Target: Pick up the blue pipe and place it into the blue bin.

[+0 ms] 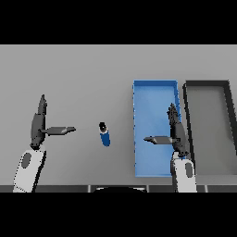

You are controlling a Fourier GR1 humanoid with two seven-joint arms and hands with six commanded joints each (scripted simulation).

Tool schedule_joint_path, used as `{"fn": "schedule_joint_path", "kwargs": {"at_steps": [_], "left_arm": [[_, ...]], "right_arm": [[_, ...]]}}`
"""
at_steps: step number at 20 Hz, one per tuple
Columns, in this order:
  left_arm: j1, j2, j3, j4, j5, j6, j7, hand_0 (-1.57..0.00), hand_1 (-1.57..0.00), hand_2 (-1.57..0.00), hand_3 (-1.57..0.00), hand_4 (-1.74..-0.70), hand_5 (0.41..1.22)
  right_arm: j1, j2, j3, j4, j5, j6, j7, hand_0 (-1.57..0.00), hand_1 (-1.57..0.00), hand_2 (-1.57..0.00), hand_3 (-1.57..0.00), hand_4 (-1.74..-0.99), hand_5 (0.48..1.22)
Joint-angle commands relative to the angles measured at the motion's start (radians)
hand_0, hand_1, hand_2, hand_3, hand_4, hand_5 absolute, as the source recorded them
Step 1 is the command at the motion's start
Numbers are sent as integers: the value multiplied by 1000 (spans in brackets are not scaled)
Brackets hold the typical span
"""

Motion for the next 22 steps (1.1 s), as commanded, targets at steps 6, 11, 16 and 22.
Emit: {"fn": "schedule_joint_path", "kwargs": {"at_steps": [6, 11, 16, 22], "left_arm": [[3, -1, -5, -8, -5, 3, -6, 1, 1, 1, 1, -1006, 586], [70, 159, -63, -27, -17, -245, -143, 1, 1, 1, 1, -1010, 589], [87, 176, -80, -39, 12, -322, -169, 1, 1, 1, 1, -1023, 594], [91, 223, -173, -131, 0, -442, -110, 1, 1, 1, 1, -1040, 532]], "right_arm": [[6, -1, 1, -2, -1, 2, -5, 1, 1, 1, 1, -1222, 603], [101, -121, 80, -103, 114, 68, -85, 1, 1, 1, 1, -1232, 599], [86, -122, 90, -124, 128, 60, -38, 1, 1, 1, 1, -1218, 589], [80, -135, 88, -102, 127, 77, -99, 1, 1, 1, 1, -1225, 603]]}}
